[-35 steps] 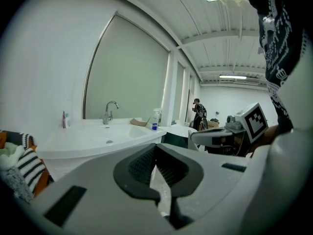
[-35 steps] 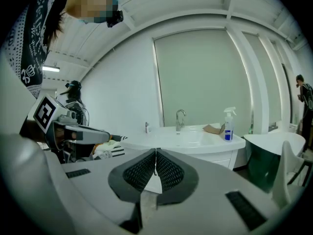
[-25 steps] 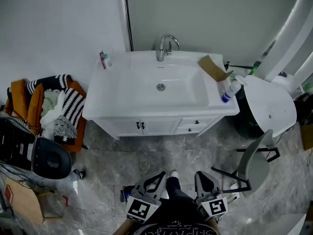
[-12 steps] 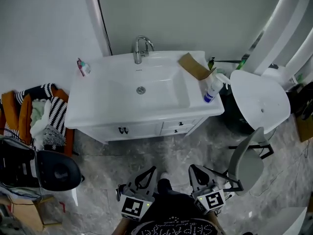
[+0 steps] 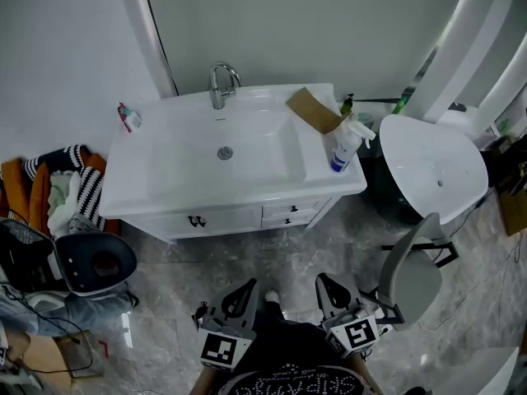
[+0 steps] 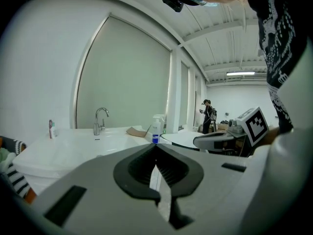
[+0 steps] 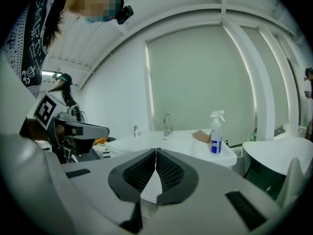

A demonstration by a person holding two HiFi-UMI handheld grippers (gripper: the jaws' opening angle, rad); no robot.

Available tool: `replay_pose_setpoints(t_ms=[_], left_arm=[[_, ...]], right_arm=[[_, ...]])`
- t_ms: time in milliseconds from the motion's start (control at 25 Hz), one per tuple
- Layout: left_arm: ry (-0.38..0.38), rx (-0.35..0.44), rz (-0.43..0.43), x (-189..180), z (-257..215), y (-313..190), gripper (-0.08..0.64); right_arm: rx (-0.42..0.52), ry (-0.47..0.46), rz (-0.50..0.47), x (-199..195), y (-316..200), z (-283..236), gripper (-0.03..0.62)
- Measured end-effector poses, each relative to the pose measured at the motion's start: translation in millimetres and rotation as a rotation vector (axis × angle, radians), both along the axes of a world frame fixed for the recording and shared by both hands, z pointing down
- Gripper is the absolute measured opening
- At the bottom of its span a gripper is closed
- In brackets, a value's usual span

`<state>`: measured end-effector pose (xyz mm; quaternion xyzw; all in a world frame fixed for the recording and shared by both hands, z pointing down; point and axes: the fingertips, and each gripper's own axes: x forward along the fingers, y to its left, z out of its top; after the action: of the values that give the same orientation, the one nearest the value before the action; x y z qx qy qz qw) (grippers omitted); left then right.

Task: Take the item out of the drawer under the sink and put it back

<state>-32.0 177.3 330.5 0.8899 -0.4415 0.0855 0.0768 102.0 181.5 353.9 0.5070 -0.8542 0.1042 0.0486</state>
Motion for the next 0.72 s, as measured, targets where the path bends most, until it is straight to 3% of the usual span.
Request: replay_pose_setpoints(t_ms=[440, 720], left_arm=[[-0.012, -0.033, 0.025, 8.9, 9.1, -17.0, 0.0], [0.0, -0.052, 0.069, 12.3, 10.2, -61.7, 0.0]], right_arm=[[-0.034, 0.012, -0.002, 4.1, -17.5, 13.5, 0.018], [-0.053, 0.008, 0.042, 4.4, -56.9, 11.7, 0.018]])
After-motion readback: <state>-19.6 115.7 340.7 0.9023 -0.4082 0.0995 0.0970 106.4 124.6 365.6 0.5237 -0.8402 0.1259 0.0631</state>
